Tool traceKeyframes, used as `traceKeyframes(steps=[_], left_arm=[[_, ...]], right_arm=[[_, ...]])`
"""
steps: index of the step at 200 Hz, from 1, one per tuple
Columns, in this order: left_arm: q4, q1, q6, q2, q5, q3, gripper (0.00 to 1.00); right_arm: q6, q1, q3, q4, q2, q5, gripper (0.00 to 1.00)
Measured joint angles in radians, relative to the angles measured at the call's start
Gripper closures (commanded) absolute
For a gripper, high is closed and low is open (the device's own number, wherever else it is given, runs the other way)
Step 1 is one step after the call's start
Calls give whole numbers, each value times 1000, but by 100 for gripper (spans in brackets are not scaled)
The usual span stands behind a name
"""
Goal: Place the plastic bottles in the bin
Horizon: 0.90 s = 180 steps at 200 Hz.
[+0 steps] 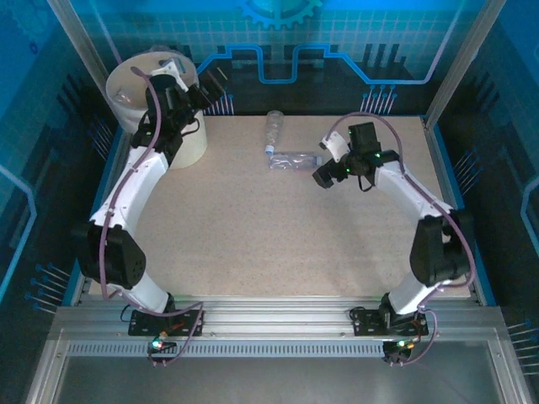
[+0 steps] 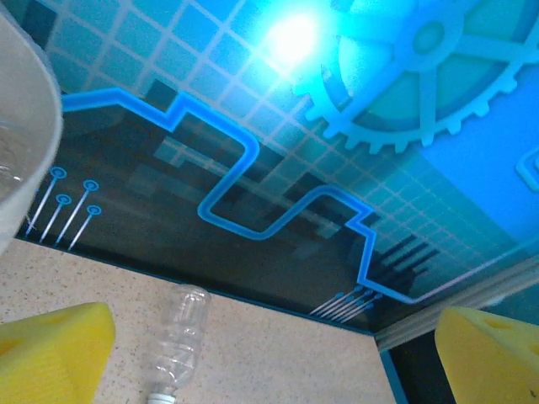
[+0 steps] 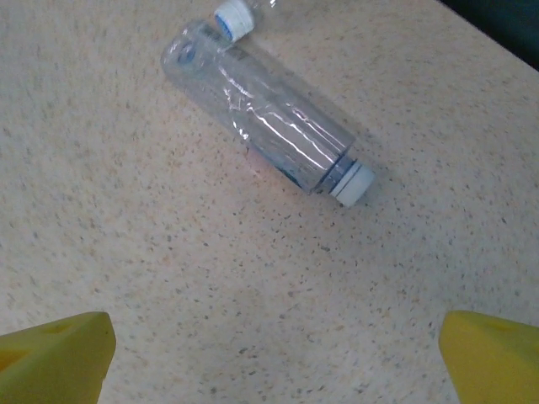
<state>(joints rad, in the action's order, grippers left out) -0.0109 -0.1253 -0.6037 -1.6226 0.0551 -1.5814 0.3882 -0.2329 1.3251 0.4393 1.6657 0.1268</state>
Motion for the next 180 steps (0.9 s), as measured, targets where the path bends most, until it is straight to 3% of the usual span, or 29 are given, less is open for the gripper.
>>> traceKeyframes(steps=[80,139,180], left_arm=[[-7,-15,27,-58,76,-4,1],[8,-15,8,-3,112,133,1],[-3,-15,8,45,128,174,1]], right_arm=[[313,-9,467,156,456,10,0],[468,-34,753,234,724,16,0],[552,-58,873,298,842,6,9]])
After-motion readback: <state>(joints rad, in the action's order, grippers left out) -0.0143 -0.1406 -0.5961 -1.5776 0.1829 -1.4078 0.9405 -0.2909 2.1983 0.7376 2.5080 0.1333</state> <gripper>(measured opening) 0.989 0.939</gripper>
